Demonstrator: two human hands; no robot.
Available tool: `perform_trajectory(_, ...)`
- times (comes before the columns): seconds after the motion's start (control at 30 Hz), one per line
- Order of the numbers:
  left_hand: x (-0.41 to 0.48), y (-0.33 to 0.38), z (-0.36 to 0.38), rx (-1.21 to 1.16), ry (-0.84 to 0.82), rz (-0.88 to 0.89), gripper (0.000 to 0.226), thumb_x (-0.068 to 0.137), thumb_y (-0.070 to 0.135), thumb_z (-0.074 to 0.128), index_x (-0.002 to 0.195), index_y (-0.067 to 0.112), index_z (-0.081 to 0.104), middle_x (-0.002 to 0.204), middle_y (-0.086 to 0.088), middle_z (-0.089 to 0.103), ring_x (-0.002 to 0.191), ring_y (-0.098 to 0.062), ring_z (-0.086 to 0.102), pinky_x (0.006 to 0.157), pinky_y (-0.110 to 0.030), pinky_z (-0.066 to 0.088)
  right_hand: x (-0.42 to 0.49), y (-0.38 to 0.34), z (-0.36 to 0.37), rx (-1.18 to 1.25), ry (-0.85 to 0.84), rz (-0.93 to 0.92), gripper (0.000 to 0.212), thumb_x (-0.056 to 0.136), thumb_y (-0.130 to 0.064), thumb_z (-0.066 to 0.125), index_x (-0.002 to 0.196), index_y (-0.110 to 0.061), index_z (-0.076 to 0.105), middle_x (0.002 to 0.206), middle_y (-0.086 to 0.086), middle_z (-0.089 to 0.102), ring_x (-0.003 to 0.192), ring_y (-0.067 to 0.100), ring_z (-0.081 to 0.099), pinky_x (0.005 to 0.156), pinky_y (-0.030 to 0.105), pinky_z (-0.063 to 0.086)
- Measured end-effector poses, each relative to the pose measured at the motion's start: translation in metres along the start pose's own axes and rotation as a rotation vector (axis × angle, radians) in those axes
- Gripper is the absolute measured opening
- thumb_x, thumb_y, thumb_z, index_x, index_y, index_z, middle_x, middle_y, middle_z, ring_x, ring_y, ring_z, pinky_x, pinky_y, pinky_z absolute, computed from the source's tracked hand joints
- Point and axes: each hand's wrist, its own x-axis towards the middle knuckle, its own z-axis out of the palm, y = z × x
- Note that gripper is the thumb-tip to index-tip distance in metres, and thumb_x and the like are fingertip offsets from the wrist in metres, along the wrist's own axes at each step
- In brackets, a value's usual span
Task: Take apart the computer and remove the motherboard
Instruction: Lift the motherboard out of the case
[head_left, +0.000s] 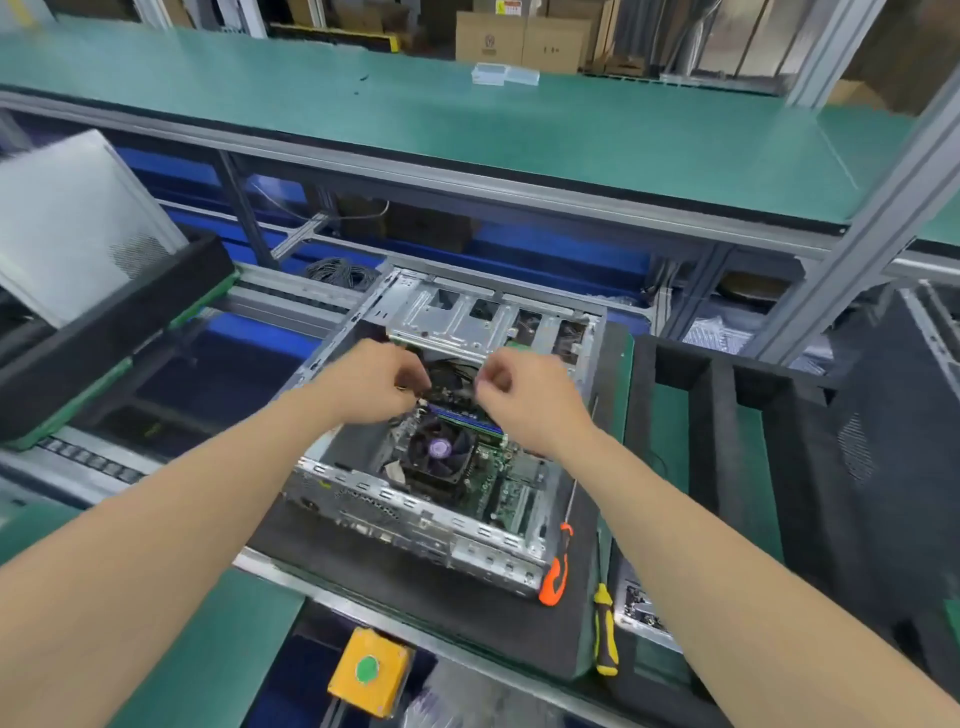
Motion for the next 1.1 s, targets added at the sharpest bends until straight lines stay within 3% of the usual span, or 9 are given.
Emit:
perform_trajectory(0.07,0.003,-0.012,0.007,0.274,-0.113,0.167,0.039,0.081,0.045,0.067,0.119,0.036,0.071,0.108,0.011,0.073,0.106,-0.014,0.066,0.100,-0.031,0.045,0.008,-0.012,0.024,-0.094,-0.200,0.046,0.027,0.090,-0.034,0.065,0.111,-0.020,0.071,0.102,0.001,0.071,0.093,0.024,0.067,0.079,0.038,0.057)
perform_trajectory(0.17,0.013,-0.022,0.021,0.576,-0.189,0.348,0.068,0.067,0.074,0.062,0.124,0.037,0.063,0.107,0.012,0.066,0.107,-0.014,0.062,0.105,-0.039,0.037,0.018,-0.012,0.059,-0.331,-0.467,0.087,0.070,0.079,-0.053,0.075,0.133,-0.015,0.053,0.124,0.007,0.058,0.111,0.030,0.060,0.091,0.046,0.056)
perform_trajectory(0.23,0.022,-0.027,0.028,0.604,-0.210,0.395,0.089,0.061,0.084,0.064,0.136,0.036,0.056,0.118,0.010,0.062,0.112,-0.016,0.059,0.104,-0.038,0.038,0.020,-0.007,0.078,-0.484,-0.591,0.107,0.103,0.071,-0.065,0.080,0.148,-0.012,0.035,0.138,0.009,0.045,0.126,0.032,0.051,0.100,0.049,0.051)
perform_trajectory(0.3,0.032,-0.031,0.030,0.583,-0.230,0.417,0.108,0.055,0.094,0.059,0.143,0.032,0.051,0.125,0.010,0.058,0.117,-0.017,0.056,0.103,-0.039,0.036,0.019,-0.001,0.093,-0.573,-0.572,0.119,0.117,0.065,-0.070,0.082,0.152,-0.012,0.028,0.144,0.008,0.040,0.131,0.033,0.046,0.103,0.049,0.049)
perform_trajectory(0.43,0.042,-0.032,0.038,0.593,-0.264,0.475,0.118,0.047,0.102,0.050,0.141,0.032,0.052,0.128,0.009,0.057,0.118,-0.019,0.054,0.105,-0.042,0.037,0.015,0.005,0.112,-0.609,-0.446,0.100,0.108,0.061,-0.067,0.084,0.140,-0.011,0.037,0.134,0.008,0.046,0.120,0.031,0.052,0.098,0.044,0.048)
perform_trajectory(0.67,0.041,-0.035,0.044,0.535,-0.190,0.536,0.088,0.047,0.089,0.060,0.112,0.029,0.060,0.102,0.013,0.062,0.096,-0.016,0.059,0.089,-0.038,0.043,0.016,0.006,0.113,-0.566,-0.344,0.075,0.093,0.054,-0.064,0.085,0.120,-0.014,0.044,0.117,0.005,0.059,0.103,0.029,0.058,0.079,0.043,0.052)
perform_trajectory(0.83,0.041,-0.034,0.039,0.488,-0.210,0.489,0.079,0.051,0.081,0.060,0.107,0.026,0.062,0.093,0.012,0.058,0.089,-0.016,0.061,0.086,-0.036,0.049,0.021,0.008,0.106,-0.535,-0.306,0.120,0.083,0.052,-0.064,0.084,0.108,-0.020,0.041,0.100,-0.001,0.055,0.089,0.024,0.053,0.065,0.036,0.041)
perform_trajectory(1.0,0.047,-0.029,0.040,0.471,-0.257,0.398,0.070,0.062,0.072,0.068,0.114,0.025,0.062,0.097,0.009,0.061,0.089,-0.018,0.064,0.088,-0.039,0.052,0.030,0.009,0.103,-0.485,-0.320,0.183,0.099,0.054,-0.057,0.088,0.134,-0.015,0.046,0.117,0.002,0.060,0.102,0.027,0.060,0.069,0.034,0.042)
perform_trajectory(1.1,0.056,-0.026,0.037,0.496,-0.241,0.393,0.068,0.066,0.068,0.071,0.116,0.024,0.060,0.100,0.007,0.061,0.091,-0.020,0.064,0.076,-0.036,0.048,0.037,0.010,0.102,-0.436,-0.306,0.221,0.105,0.058,-0.051,0.090,0.143,-0.012,0.043,0.126,0.004,0.059,0.110,0.029,0.060,0.072,0.033,0.045)
